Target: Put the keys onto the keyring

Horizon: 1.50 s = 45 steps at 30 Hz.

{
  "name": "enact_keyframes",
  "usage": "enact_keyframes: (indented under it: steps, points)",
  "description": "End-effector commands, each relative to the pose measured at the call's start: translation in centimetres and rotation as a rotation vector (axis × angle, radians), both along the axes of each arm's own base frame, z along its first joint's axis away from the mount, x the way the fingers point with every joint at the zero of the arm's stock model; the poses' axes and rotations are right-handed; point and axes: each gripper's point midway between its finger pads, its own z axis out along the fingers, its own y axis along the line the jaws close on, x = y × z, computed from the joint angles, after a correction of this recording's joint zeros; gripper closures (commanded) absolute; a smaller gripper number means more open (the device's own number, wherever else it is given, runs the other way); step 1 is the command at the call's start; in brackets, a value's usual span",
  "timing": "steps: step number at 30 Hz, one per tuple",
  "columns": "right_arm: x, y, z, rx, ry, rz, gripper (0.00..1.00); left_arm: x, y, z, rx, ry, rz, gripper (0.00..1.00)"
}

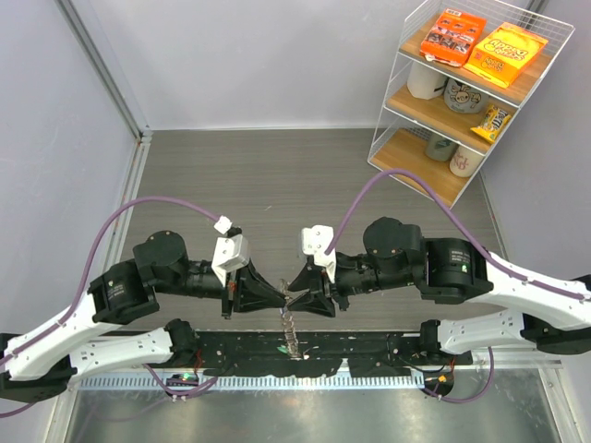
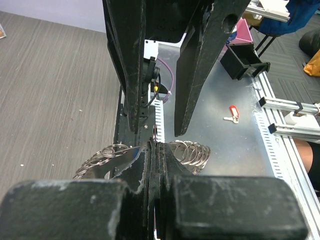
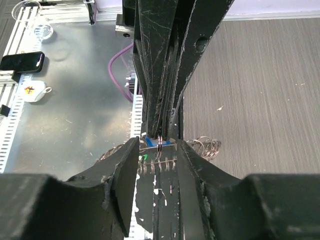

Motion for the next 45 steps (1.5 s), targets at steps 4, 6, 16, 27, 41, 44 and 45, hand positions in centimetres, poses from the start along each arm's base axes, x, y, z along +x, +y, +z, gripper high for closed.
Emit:
enact_keyframes:
  steps: [4,6,16,27,41,44,45]
  points:
    - [-0.5,0.6,0.8,0.025,-0.003,0.044,0.65,-0.4,0.8,3.2,-0.087,-0.054,-0.008,1.0]
    - [-0.7,0.6,0.5,0.012,0.0,0.054,0.67,-0.4,0.9,3.3,-0.089,-0.056,-0.004,1.0]
    - [-0.9,0.8,-0.1,-0.012,0.002,0.069,0.8,-0.5,1.0,3.6,-0.102,-0.057,-0.003,1.0]
    - [-0.4,1.2,0.8,0.057,-0.027,0.052,0.94,-0.7,0.7,3.5,-0.11,-0.046,-0.019,1.0]
    - [-1.2,-0.4,3.4,0.231,-0.115,0.082,0.94,-1.7,1.4,4.5,-0.192,-0.059,-0.054,0.73]
    - [-1.2,-0.5,3.7,0.242,-0.129,0.083,0.94,-1.6,1.1,4.5,-0.194,-0.053,-0.056,0.71]
    - [-1.2,-0.5,3.9,0.251,-0.131,0.081,0.94,-1.6,1.0,4.5,-0.194,-0.052,-0.059,0.71]
